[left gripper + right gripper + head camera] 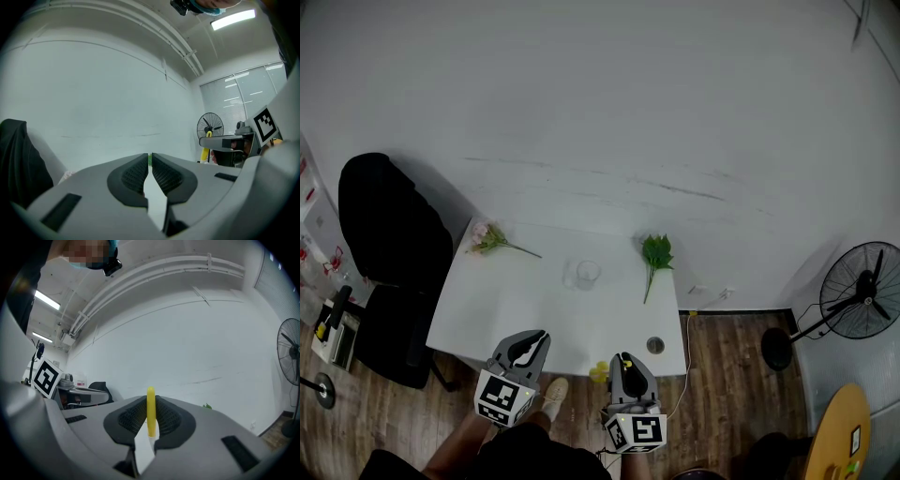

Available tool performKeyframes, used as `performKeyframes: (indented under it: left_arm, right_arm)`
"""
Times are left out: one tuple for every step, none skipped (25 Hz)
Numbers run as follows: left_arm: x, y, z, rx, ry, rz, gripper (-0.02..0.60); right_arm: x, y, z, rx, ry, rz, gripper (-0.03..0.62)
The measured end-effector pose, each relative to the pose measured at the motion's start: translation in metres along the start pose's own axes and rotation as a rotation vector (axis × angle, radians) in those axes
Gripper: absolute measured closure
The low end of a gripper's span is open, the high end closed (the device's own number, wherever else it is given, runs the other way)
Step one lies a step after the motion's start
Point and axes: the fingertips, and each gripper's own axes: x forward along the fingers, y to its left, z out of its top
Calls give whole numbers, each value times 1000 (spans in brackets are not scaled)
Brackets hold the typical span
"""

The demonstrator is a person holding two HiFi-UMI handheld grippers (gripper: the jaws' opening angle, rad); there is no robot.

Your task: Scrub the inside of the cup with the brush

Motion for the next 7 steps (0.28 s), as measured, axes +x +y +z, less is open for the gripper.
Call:
performKeyframes:
  left_arm:
    - [0, 0, 0, 0, 0, 0, 538]
    - [0, -1, 0, 0, 0, -1, 538]
    - [0, -1, 0, 0, 0, -2, 538]
    - [0, -1, 0, -1, 1, -3, 538]
    - [0, -1, 0, -1, 1, -3, 538]
    - [0, -1, 0, -1, 1, -2, 538]
    - [0, -1, -1, -1, 2, -1, 538]
  right_arm:
    - [0, 0, 1, 3, 0, -3, 531]
    - [-1, -1, 1, 5, 0, -6, 531]
    - [-1, -1, 1, 6, -1, -7, 531]
    - [-1, -1, 2, 6, -2, -7, 531]
    - [-1, -1, 2, 4, -2, -6, 531]
    - [-1, -2, 2, 3, -3, -5, 531]
    - [-1, -2, 2, 2, -3, -4, 531]
